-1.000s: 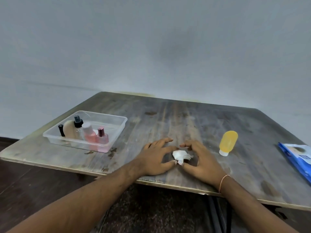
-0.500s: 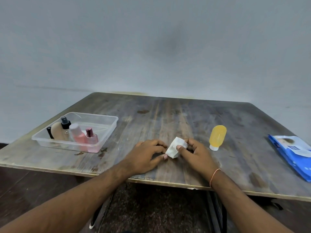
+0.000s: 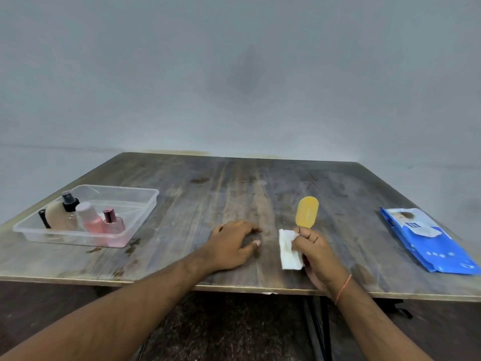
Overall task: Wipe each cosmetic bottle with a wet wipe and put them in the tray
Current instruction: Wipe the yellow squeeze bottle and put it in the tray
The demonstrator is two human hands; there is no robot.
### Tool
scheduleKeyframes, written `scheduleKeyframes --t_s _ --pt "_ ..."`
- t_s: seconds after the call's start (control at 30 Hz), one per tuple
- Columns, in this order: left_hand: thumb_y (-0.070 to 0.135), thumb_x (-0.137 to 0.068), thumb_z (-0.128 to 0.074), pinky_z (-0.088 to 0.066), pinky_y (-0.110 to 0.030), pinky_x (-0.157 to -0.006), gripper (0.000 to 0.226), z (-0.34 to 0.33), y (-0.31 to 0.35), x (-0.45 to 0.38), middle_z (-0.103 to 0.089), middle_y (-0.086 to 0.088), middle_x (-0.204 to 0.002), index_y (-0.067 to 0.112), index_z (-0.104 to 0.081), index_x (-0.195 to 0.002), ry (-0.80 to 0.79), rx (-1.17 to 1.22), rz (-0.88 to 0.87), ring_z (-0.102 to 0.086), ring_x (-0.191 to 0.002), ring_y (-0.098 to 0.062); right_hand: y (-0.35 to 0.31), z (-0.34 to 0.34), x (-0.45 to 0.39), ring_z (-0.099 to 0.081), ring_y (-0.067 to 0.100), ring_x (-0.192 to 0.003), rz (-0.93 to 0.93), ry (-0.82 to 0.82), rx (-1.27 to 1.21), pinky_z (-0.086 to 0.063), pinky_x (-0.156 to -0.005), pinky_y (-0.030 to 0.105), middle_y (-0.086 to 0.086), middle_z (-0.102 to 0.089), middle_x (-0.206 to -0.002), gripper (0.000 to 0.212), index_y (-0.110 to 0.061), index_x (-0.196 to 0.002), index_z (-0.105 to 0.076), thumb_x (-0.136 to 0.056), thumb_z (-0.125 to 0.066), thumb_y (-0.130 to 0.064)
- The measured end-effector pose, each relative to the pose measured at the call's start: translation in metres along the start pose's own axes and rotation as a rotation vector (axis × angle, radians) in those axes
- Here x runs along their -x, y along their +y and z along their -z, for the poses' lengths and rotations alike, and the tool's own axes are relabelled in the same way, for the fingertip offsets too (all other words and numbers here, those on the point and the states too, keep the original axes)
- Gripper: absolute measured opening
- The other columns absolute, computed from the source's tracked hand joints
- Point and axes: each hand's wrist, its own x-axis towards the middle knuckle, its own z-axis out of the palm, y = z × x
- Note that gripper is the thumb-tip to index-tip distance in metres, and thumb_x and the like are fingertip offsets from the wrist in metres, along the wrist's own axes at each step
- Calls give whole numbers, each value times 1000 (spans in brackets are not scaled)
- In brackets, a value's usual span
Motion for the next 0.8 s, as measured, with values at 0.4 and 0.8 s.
scheduleKeyframes --t_s 0.4,0.8 --pt "87 -76 -62 -14 -66 -120 71 -40 83 -85 -50 7 -147 46 -61 -134 -101 36 194 -36 -145 -27 -7 18 -5 -37 9 -46 34 505 -399 -31 -39 22 1 -47 -66 2 -19 -84 -57 -83 -57 -21" --pt "71 -90 -54 -42 -47 -107 43 -33 61 -74 -69 15 -101 33 -69 -100 138 259 253 -63 -108 -19 -4 7 -10 -54 9 -57 57 578 -228 -40 -49 24 0 -69 -78 17 -19 -98 -70 -101 -57 -9"
